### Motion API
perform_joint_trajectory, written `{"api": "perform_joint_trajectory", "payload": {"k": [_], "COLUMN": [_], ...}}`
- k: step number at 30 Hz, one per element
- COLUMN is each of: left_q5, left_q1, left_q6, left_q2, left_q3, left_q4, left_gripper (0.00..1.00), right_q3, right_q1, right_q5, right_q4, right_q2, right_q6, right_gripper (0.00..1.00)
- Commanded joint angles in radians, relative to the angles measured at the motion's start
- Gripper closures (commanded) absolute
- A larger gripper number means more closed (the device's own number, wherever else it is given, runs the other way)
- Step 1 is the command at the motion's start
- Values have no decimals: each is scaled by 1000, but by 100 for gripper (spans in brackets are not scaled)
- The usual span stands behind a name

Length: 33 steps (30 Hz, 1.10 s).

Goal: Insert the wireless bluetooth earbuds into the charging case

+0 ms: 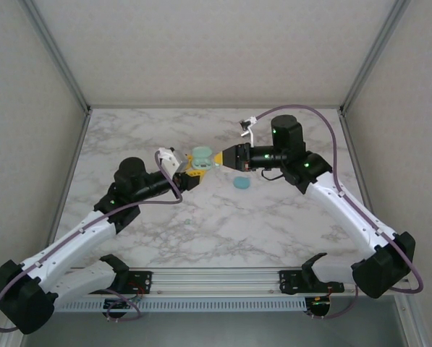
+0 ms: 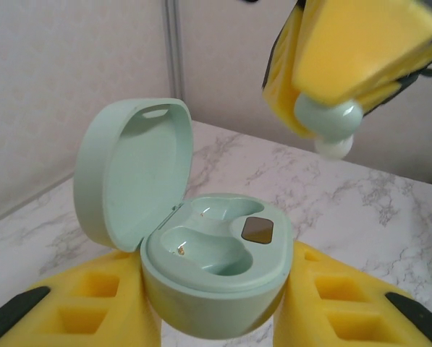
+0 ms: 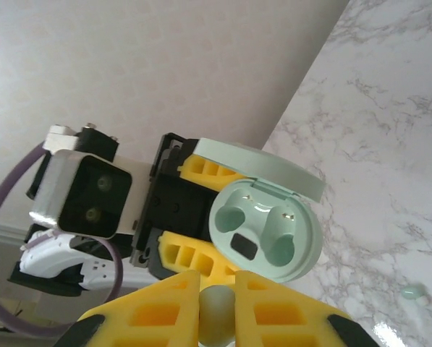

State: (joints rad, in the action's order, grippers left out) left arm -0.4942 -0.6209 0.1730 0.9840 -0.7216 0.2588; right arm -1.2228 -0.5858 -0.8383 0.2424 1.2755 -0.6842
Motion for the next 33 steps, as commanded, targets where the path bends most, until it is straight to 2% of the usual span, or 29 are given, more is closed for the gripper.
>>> {"api": "perform_joint_trajectory", "payload": {"k": [1,8,28,33], "left_q5": [-38,-43,-52,-44], "left_q1": [-16,-21,-24,-25], "left_q6": [12,22,10,-2], "left_q2": [0,-7,-4,-5], "left_q3": [-46,-49,-59,-54], "left_q4": [53,25,30,53], "left_gripper": [77,77,77,77], "right_q3": [-33,-32,-42,-50], "right_q1": [-21,-34,-48,-52], "right_q5": [22,20,94,97], "right_q4": [-31,-104,-43,6], "right_q2": [20,24,58,63], "right_q6": [39,2,34,57], "right_gripper": [84,85,85,77]}}
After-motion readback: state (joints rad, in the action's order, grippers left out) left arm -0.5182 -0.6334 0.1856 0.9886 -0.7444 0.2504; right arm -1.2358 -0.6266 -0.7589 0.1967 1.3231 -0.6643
